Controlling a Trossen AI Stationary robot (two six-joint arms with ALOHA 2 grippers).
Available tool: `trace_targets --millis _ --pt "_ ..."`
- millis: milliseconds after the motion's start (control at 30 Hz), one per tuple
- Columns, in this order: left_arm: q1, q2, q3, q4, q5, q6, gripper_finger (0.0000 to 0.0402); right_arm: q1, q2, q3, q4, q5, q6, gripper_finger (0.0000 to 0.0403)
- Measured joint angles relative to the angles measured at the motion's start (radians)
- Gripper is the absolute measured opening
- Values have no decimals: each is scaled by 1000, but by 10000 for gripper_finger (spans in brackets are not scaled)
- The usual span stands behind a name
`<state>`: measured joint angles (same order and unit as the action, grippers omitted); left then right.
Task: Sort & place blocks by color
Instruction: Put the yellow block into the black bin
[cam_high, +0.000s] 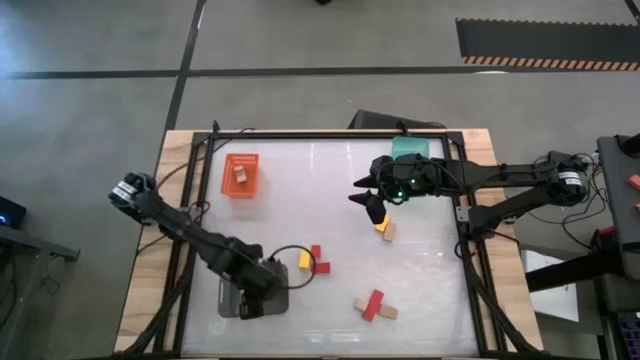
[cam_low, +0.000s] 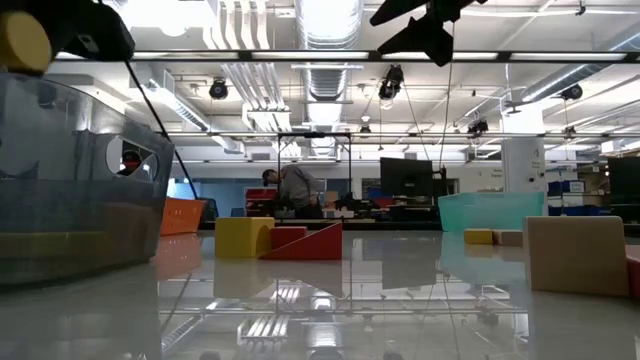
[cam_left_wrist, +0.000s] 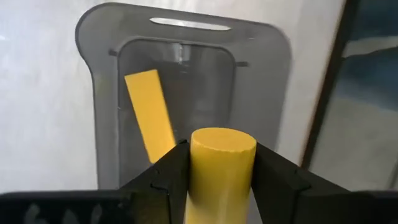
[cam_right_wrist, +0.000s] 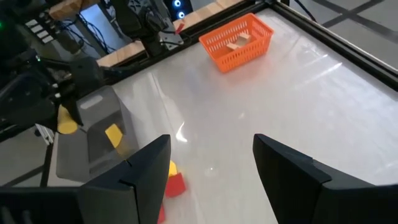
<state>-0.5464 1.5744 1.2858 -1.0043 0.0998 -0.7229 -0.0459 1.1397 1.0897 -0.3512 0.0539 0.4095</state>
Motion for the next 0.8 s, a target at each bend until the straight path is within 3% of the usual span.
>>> trace_targets --millis 267,800 --pt "-21 91 -4 1 -80 24 125 16 0 0 -25 0 11 219" --pt "-52 113 -89 129 -85 15 125 18 0 0 -65 0 27 219"
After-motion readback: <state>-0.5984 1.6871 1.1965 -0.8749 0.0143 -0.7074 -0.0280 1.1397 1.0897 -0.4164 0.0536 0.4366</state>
